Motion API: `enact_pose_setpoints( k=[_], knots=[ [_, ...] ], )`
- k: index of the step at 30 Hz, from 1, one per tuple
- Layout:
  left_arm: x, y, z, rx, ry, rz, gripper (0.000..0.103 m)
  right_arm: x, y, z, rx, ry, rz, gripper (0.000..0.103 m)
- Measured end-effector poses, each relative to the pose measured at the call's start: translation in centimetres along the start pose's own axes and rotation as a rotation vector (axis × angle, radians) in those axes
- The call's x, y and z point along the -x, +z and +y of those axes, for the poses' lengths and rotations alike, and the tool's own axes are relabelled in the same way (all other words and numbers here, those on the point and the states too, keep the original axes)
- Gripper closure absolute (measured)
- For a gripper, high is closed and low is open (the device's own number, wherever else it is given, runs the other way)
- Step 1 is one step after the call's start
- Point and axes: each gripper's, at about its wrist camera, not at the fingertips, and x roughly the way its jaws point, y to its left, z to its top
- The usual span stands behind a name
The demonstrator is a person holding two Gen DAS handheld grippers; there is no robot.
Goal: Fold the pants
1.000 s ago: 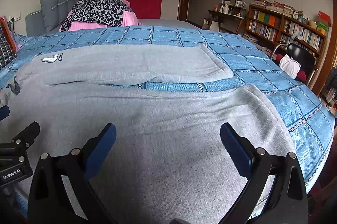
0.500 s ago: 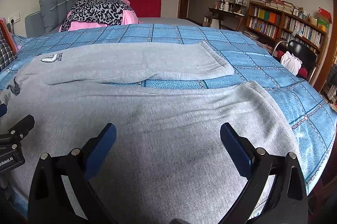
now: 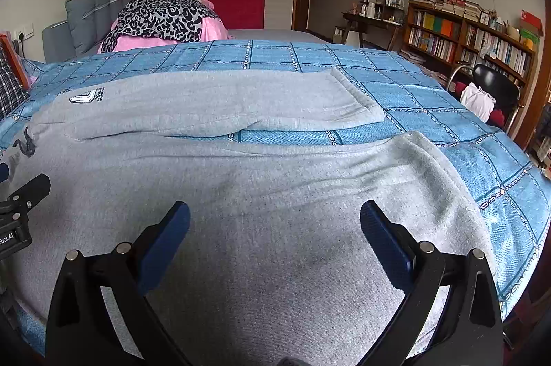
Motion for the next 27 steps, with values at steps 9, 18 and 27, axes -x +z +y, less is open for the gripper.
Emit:
enact_pose_setpoints(
  k=[9,18,27],
  knots=[
    [-0.1,0.2,0.2,-0.001,0.009,-0.005,0.005,-0.1,0.0,-0.1,-0.011,0.004,0.006,0.003],
    [-0.7,0.6,0.6,0.004,0.016,-0.003,0.005,-0.5,0.0,-0.2,-0.014,0.008,0.018,0.003],
    [-1.8,1.4,1.5,0.018,-0.014,0.032,0.005,-1.0,0.3,-0.5,-0.015,0.003,0.027,0.003]
  ],
)
